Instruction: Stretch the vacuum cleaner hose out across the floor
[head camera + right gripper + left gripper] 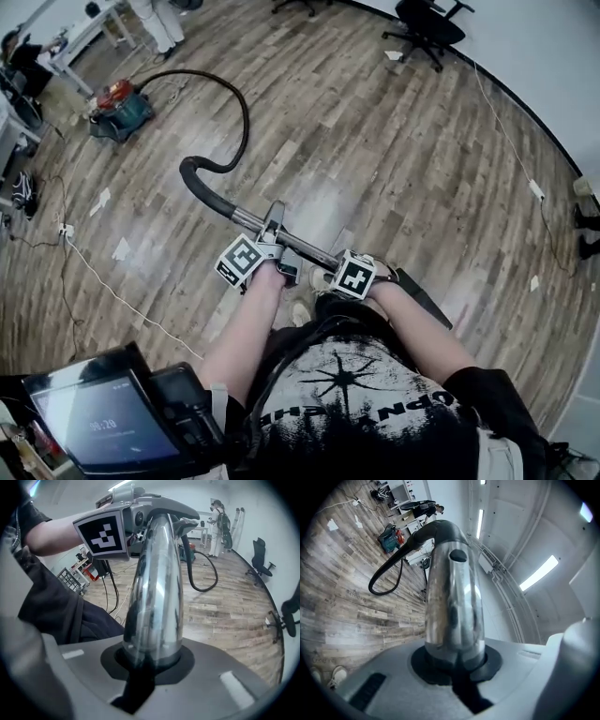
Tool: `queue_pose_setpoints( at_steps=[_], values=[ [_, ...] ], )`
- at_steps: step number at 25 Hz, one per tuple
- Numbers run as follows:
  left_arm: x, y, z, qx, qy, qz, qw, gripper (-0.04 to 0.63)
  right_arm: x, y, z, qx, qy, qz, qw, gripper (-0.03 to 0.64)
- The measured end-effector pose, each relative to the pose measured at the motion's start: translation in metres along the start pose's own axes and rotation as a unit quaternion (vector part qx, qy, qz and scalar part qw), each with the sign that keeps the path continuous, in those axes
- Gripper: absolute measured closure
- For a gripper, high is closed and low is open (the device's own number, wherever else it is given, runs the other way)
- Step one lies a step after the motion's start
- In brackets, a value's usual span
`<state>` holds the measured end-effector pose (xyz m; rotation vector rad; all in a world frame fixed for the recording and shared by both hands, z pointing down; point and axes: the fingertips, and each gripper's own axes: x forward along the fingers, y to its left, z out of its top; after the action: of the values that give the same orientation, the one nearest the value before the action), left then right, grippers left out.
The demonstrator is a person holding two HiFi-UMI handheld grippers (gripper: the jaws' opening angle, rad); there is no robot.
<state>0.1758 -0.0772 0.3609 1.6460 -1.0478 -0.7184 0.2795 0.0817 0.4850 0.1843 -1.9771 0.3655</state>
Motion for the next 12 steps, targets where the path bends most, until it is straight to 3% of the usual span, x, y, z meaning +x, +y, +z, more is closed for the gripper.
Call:
queue_pose_setpoints(
  at_steps=[5,12],
  values=[
    [0.002,-0.005,-0.044,-0.023,0.027,-0.008,0.9993,0.557,-0.015,0.016,-0.039,0.034,0.016,-0.006,0.999,0.549],
    [0.011,-0.025,-0.103,-0.020,0.045,-0.011,0.9987,0.557,-0.038,0.022,-0.092,0.051,0.010,-0.006,0.999,0.548]
  ],
)
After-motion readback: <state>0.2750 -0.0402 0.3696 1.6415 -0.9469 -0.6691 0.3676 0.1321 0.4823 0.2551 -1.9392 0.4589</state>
